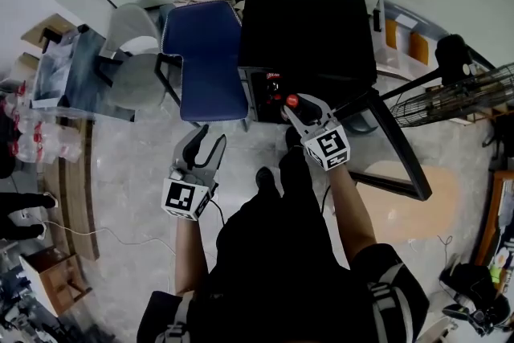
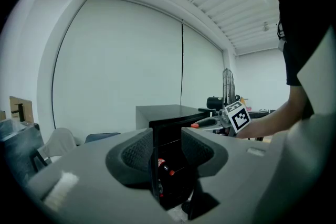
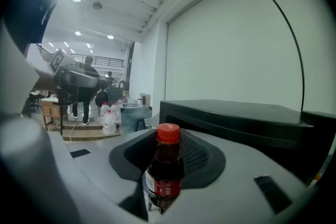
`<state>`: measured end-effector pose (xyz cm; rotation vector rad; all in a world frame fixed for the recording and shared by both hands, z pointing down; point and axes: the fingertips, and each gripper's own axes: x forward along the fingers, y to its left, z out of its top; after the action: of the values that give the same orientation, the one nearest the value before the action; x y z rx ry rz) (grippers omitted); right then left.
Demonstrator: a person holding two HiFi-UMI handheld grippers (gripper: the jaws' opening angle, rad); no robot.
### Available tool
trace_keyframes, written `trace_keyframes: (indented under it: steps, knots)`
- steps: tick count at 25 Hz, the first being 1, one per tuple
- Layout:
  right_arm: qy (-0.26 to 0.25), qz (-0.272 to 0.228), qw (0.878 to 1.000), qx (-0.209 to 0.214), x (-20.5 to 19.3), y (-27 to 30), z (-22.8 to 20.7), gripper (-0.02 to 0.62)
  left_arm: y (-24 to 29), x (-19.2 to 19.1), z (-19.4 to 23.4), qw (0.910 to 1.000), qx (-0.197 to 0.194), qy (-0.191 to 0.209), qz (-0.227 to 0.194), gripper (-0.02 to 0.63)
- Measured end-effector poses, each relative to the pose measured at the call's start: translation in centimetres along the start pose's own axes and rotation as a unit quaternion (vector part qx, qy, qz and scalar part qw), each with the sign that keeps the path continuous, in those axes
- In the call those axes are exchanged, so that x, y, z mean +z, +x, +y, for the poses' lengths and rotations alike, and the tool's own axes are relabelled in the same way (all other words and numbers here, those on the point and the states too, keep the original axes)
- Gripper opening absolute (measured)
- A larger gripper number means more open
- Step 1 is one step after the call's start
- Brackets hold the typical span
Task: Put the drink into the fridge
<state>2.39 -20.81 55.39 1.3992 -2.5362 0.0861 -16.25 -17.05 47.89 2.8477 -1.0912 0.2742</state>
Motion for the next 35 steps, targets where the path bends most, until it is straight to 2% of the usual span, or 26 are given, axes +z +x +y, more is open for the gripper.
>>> trace_keyframes:
  steps: [13,21,30,35]
  knots:
    - [0.047,0.057,0.995,-0.062,-8.4,1.3,-5.6,0.135,1.1,-0.5,-0.3,0.9997,0.001,0.005,0.023,0.17]
    - [0.056,0.091,0.989,-0.099,-13.4,2.6,-8.5,0.135,0.9,-1.5,0.1,0.999,0.008,0.009,0.044,0.169]
    - [0.073,0.089,0.983,-0.146,-16.6,4.2,-11.6,0.135,0.7,-2.6,0.6,0.9982,0.024,0.002,0.055,0.167]
    - [0.074,0.088,0.978,-0.171,-17.6,5.1,-13.3,0.135,1.3,-2.8,0.1,0.9981,0.02,0.003,0.058,0.167]
